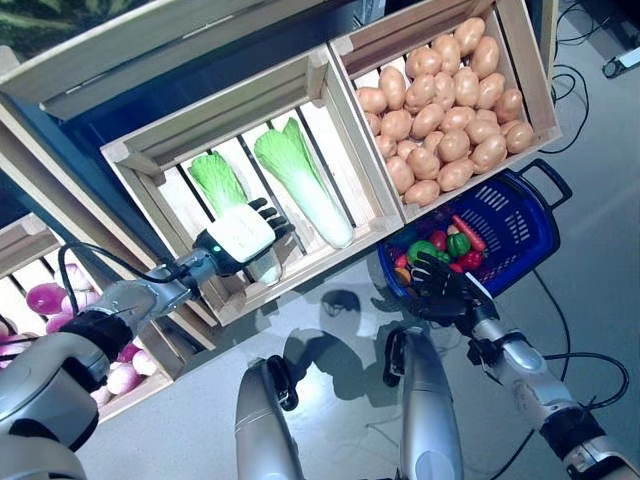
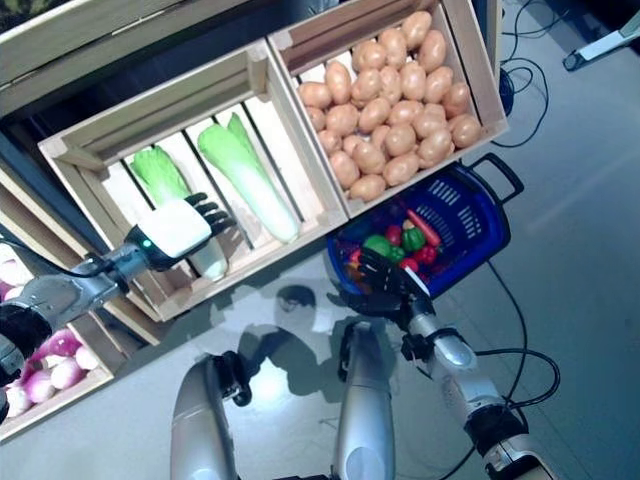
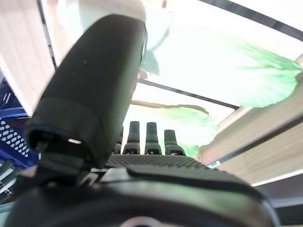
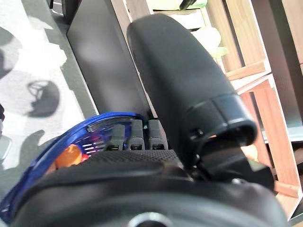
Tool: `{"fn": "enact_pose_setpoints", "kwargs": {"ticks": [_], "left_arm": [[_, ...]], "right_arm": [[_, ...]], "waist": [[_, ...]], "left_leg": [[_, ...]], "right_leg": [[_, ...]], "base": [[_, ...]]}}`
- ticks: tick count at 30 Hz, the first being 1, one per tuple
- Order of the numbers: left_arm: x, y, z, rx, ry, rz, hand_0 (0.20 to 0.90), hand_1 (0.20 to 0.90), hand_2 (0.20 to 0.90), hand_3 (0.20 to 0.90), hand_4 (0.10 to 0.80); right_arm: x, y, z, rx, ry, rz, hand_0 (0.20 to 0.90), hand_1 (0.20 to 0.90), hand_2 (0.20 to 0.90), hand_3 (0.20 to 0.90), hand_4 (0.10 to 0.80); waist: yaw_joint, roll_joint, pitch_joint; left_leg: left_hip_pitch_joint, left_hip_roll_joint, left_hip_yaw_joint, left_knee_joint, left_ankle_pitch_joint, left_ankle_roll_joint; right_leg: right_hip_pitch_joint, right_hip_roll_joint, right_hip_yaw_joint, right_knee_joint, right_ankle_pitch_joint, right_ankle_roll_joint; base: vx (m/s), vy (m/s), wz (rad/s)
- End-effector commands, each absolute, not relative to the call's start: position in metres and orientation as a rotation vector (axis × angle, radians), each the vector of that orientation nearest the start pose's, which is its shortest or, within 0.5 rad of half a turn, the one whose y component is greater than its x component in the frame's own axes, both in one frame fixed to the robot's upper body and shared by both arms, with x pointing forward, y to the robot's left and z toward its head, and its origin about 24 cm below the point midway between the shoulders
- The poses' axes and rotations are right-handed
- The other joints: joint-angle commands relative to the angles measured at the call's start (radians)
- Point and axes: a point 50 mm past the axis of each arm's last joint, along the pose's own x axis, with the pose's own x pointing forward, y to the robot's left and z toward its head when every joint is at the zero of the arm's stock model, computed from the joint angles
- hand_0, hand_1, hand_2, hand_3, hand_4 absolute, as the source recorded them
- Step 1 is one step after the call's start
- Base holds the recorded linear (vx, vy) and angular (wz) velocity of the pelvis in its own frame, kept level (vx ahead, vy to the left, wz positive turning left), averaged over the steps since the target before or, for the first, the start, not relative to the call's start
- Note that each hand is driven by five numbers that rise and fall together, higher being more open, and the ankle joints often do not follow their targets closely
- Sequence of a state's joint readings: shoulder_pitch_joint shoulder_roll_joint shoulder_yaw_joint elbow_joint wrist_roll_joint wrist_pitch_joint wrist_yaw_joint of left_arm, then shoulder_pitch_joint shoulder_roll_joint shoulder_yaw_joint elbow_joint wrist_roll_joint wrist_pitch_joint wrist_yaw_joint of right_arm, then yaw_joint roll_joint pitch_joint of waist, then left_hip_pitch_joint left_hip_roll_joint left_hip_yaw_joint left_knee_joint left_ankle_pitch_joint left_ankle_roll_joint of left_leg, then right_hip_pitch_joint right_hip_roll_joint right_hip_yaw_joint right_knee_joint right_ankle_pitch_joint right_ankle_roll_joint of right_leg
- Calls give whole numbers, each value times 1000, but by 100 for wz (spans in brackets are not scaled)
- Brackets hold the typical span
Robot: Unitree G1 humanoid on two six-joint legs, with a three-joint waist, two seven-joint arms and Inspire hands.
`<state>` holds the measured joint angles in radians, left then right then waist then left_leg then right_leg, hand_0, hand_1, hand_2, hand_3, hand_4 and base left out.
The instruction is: Put vegetables into the basket
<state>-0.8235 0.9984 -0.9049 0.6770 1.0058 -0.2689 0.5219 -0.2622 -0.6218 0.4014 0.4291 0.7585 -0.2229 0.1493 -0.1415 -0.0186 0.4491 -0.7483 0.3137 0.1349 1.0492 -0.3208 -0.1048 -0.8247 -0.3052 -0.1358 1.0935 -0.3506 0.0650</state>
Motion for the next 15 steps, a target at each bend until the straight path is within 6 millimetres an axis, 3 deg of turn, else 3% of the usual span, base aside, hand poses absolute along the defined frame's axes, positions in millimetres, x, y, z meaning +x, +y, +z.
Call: {"fn": "enact_pose_setpoints", "kwargs": {"ticks": [1, 8, 15], "left_arm": [[348, 273, 175, 2202, -541, -140, 900, 900, 900, 900, 800], [344, 276, 172, 2246, -532, -183, 900, 900, 900, 900, 800], [346, 280, 174, 2305, -441, -245, 900, 900, 900, 900, 800]], "right_arm": [[294, -230, 76, 109, -109, 225, 900, 900, 900, 900, 800], [292, -234, 80, 113, -116, 206, 900, 900, 900, 900, 800], [295, -241, 97, 144, -178, 171, 900, 900, 900, 900, 800]], "waist": [[1, 6, -67], [-1, 4, -62], [-2, -3, -46]], "left_leg": [[-36, 29, -41, 18, -52, -44], [-110, 35, -61, 84, -69, -48], [-224, 52, -88, 161, -77, -56]], "right_leg": [[28, -64, 50, -19, 10, 69], [-41, -68, 55, 48, -8, 77], [-151, -78, 61, 137, -26, 85]], "base": [[0, 0, 0], [0, 0, 0], [-48, 9, 2]]}}
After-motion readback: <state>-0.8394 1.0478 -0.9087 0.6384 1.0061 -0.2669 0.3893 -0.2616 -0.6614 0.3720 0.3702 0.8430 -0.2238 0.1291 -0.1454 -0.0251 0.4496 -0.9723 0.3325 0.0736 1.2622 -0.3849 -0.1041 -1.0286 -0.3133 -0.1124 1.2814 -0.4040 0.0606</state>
